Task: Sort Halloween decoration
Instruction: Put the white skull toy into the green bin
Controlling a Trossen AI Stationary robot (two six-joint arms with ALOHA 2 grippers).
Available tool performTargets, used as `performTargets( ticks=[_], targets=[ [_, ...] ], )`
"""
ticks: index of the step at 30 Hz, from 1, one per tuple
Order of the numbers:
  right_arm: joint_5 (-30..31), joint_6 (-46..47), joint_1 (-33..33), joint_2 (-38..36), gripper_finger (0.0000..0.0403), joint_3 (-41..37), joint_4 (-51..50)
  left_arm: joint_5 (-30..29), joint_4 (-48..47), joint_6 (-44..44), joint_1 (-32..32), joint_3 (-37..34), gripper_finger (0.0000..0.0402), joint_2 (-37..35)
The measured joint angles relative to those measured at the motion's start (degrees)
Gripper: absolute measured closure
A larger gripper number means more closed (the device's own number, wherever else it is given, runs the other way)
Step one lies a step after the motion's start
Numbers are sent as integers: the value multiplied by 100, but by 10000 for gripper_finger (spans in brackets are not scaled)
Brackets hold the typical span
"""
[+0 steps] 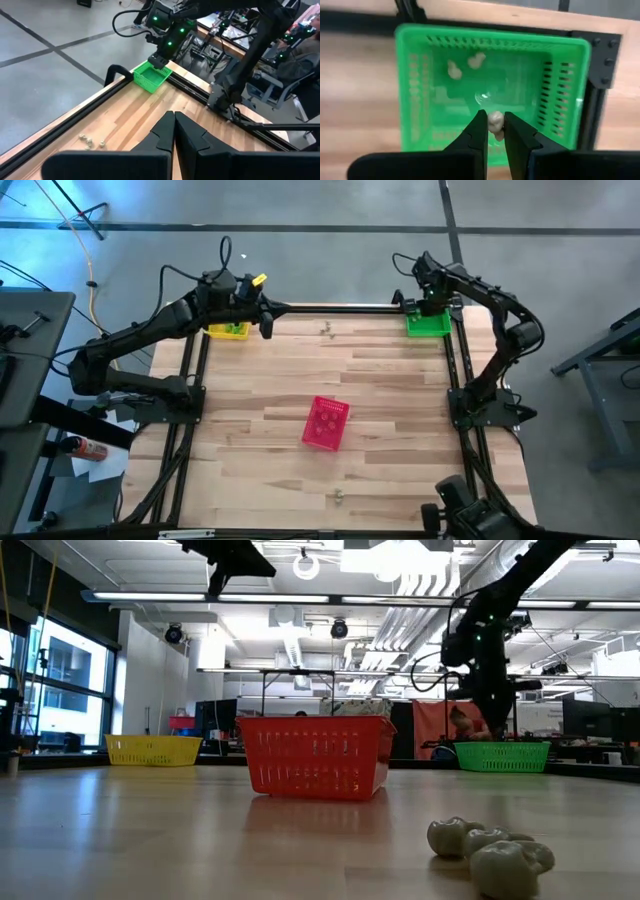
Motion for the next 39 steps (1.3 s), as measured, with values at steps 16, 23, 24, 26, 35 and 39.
performTargets(
  ticks=[16, 23, 24, 26, 35, 39],
  targets=[
    [694, 601, 102, 773, 370, -222, 458, 2, -12, 9, 1, 0, 401, 0],
    [602, 728, -31, 1082, 370, -210, 600, 2, -14, 13, -1, 0, 401, 0],
    [576, 753, -32, 1081, 370, -204, 643, 1, -15, 13, -1, 0, 401, 0],
    [522, 827, -57, 1080, 370, -198, 687, 1, -14, 13, -1, 0, 401, 0],
    [380, 975, -133, 1080, 370, -198, 738, 0, -13, 55, -1, 0, 401, 0],
    [379, 976, -132, 1080, 370, -198, 769, 0, -13, 57, -1, 0, 401, 0]
  ],
)
